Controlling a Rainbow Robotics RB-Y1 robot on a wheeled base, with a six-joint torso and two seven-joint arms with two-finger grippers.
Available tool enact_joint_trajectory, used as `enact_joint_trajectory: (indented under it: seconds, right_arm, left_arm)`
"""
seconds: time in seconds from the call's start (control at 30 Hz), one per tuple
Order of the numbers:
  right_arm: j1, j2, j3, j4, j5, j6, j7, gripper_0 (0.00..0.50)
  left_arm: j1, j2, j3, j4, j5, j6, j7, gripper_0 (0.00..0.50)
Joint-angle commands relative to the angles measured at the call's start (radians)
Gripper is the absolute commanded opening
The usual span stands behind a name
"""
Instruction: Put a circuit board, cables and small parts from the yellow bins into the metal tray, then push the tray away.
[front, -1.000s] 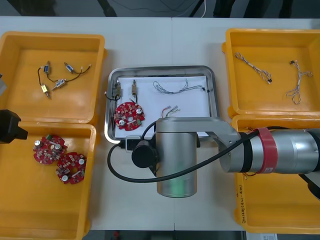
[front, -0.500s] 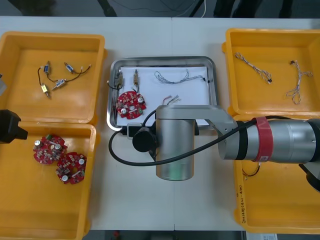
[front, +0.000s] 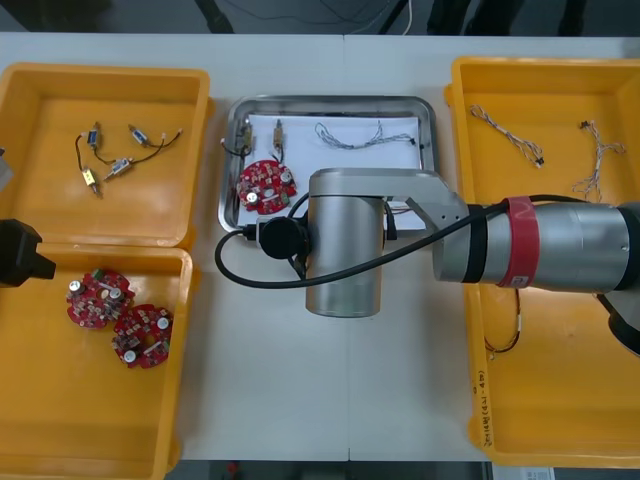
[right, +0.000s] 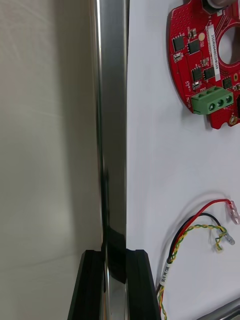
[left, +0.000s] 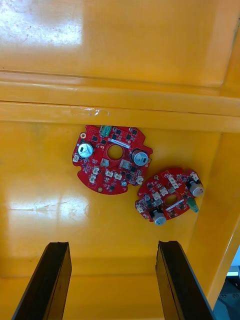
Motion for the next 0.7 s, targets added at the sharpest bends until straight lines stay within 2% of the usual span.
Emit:
enact_joint_trajectory:
  seconds: [0.03,0.7]
  right_arm:
    - [-0.063,-0.011,0.009,0.014,-0.006,-0.024,-0.031,0.000]
    - [-0.103,-0.010,0.011,0.109,-0.008,-0.133,-0.014,0.000]
  left_arm:
    - [0.022,0.045,0.033,-0.027,0.007,0.007,-0.067,0.500]
    - [0.022,0.045,0.033,-0.027,0.007,0.007,-0.067,0.500]
